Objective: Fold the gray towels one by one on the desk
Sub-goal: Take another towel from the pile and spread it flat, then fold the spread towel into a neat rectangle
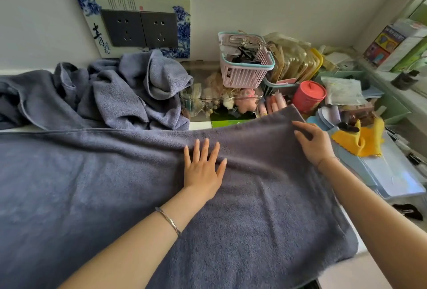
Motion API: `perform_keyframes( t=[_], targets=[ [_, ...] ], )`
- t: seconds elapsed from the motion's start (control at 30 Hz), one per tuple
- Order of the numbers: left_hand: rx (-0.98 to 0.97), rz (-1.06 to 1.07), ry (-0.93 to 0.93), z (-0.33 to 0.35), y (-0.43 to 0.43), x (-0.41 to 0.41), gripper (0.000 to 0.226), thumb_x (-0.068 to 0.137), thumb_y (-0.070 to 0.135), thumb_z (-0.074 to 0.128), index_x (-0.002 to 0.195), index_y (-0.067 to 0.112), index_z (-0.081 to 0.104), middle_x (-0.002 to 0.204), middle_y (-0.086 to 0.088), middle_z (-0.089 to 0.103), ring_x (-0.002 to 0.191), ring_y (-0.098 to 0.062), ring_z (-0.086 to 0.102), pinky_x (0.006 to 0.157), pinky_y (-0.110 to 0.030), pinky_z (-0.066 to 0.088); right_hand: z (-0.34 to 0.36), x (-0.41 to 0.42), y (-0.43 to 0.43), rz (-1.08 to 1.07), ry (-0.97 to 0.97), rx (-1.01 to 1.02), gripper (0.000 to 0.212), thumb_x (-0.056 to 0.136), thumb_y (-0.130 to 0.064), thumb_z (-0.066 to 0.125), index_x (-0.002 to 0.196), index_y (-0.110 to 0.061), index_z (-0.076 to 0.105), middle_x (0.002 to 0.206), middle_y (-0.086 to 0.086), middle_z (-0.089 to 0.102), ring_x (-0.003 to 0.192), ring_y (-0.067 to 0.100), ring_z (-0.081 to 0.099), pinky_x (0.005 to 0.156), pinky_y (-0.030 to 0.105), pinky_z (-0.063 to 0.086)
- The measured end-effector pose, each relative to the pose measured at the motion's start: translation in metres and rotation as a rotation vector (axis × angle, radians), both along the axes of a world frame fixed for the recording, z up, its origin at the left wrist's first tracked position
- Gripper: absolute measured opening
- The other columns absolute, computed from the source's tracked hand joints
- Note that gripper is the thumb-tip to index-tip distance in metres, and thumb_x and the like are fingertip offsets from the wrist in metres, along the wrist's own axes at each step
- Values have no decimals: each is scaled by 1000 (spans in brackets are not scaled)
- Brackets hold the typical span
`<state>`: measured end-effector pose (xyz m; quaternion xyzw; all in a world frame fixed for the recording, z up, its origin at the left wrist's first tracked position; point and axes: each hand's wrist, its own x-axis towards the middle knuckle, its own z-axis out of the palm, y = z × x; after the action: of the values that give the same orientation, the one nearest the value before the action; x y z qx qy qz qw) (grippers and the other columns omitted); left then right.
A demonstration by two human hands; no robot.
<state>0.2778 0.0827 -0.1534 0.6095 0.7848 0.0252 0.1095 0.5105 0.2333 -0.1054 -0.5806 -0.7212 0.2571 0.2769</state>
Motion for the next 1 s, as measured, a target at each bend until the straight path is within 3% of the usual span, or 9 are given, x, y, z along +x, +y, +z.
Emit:
perform_keyframes(
  t=[0.17,0.4,0.5,0.6,0.7,0.77,0.83,0.9,1.0],
  targets=[
    [-5,40,-40,-5,18,-9,56,99,51,8,148,35,-12,158,1,-19,144,-28,-20,113,-56,-13,8,-2,14,-3,125,-247,43,98,-29,47,139,-15,46,141,0,46,132,14,39,105,21,27],
    [11,21,8,-14,29,-10,58,98,53,11,147,36,-17,157,0,-21,144,-32,-17,113,-59,-10,-16,26,-20,-106,130,-299,59,91,-21,61,142,-14,32,137,8,47,113,25,53,97,39,45],
    [-57,-20,-12,-13,37,-2,60,97,57,10,147,38,-15,157,1,-20,143,-33,-19,109,-62,-11,-24,44,-43,-143,89,-344,58,89,-20,63,139,-9,35,132,10,50,109,24,55,98,40,45],
    [-79,-11,-70,-15,41,3,60,96,58,11,149,37,-8,159,2,-15,144,-32,-18,109,-61,-12,-24,64,-64,-69,-13,-398,43,87,-20,66,125,-5,52,115,3,59,106,20,58,98,39,45],
    [121,-58,-283,-10,26,11,64,93,57,10,151,29,12,159,3,11,146,-22,-2,117,-48,-4,-4,78,-80,48,-89,-450,22,88,-24,63,98,-4,64,83,9,66,75,19,64,76,40,52],
    [211,-147,-386,-2,8,20,64,93,55,13,149,25,21,156,4,22,146,-16,8,117,-38,3,16,75,-87,127,-25,-540,18,91,-19,59,108,-13,63,93,7,71,79,14,70,70,25,57],
    [178,-136,-578,9,-7,31,52,100,48,24,146,25,32,149,5,34,141,-15,23,112,-29,17,36,63,-95,194,94,-609,32,93,-13,56,123,-23,56,101,-6,71,84,5,70,67,15,54],
    [87,-15,-957,26,-14,43,42,101,41,33,136,23,46,138,2,51,120,-15,50,98,-25,36,49,42,-104,250,217,-660,39,93,-11,55,128,-28,52,105,-5,71,91,10,70,70,18,55],
    [-130,229,-1568,56,-19,45,38,98,47,35,121,23,55,115,-2,65,89,-19,65,80,-32,52,55,-4,-127,339,296,-670,46,94,-9,54,137,-22,46,114,11,68,99,22,66,84,36,55]
  ],
)
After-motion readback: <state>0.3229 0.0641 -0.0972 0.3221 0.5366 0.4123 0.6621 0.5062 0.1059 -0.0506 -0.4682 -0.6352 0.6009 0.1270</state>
